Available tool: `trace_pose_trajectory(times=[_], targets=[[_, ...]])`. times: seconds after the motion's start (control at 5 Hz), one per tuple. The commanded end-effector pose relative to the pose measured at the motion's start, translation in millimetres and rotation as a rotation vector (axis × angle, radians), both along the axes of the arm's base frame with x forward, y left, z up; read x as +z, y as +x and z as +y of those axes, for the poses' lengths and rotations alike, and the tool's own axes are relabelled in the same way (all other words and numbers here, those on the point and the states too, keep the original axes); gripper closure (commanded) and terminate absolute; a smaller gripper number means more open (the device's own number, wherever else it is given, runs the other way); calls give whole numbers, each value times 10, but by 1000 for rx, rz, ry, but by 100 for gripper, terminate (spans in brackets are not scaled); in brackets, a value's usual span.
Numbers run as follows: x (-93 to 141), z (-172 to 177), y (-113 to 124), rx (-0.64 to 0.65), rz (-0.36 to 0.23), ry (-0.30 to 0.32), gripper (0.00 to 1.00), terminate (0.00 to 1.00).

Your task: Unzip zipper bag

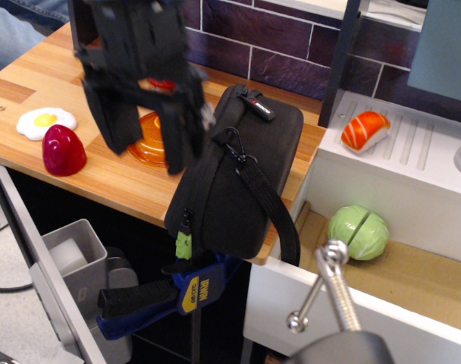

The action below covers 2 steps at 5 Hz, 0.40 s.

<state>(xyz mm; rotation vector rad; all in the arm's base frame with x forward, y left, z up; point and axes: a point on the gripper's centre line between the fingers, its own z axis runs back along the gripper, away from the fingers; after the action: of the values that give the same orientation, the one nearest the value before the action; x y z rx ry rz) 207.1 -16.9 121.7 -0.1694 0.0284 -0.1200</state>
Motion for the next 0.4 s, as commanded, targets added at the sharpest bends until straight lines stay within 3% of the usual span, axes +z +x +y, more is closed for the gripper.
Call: trace_pose_trajectory(times=[0.0,0.2], targets=[[-377,-101,-155,-5,-42,64,0,0],[-582,-127,-143,-12,-72,107,0,0]])
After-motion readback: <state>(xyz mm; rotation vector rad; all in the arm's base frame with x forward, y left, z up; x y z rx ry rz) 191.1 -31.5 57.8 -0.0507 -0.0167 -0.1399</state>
